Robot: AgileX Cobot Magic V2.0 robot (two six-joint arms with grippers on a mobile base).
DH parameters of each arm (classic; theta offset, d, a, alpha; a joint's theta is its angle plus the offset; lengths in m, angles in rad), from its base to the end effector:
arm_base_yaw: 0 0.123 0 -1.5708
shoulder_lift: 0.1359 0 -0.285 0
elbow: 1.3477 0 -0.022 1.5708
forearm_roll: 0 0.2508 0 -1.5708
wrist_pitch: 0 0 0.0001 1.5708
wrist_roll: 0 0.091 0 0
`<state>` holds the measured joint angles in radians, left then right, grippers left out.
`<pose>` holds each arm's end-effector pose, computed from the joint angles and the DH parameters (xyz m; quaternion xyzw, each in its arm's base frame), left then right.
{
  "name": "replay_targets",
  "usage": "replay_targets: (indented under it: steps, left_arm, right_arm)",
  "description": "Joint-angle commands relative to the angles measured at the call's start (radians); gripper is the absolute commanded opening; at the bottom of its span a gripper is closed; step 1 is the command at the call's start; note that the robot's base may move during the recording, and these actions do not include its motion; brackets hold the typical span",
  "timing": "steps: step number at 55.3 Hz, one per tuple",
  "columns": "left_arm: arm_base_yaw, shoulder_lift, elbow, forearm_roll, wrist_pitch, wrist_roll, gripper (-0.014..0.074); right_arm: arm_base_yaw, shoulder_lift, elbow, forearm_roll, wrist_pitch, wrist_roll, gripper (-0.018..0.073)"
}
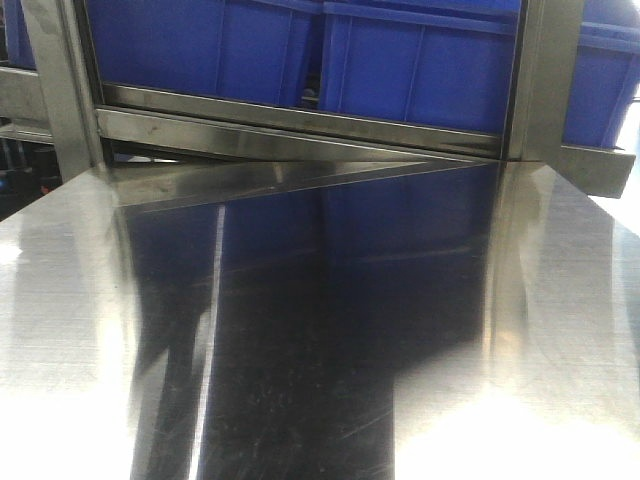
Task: Pick and sort blue part to right shelf
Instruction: 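Hold both blue parts raised above the empty table, then drive the base away from the table carrying both parts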
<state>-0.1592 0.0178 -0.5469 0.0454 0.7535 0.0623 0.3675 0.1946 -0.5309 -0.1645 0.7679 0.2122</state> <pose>0.0008 0.0027 0.3171 0.0856 0.7489 -0.0093 0.6571 0.0367 0.0030 0.3086 -0.0787 0.8114 0.0866 0.5727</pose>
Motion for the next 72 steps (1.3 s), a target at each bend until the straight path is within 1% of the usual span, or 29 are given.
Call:
replay_targets:
  steps: [1,13,72]
  left_arm:
    - [-0.001,0.015,-0.025,0.004,-0.083,-0.008,0.0337]
    - [-0.001,0.015,-0.025,0.004,-0.083,-0.008,0.0337]
    - [-0.001,0.015,-0.025,0.004,-0.083,-0.008,0.0337]
  right_arm:
    - [0.0,-0.062,-0.026,-0.038,-0.076,-0.021,0.0342]
    - [0.0,-0.165,-0.026,-0.043,-0.075,-0.022,0.0342]
    - [0.0,-0.167,-0.026,-0.037,-0.067,-0.022,0.0342]
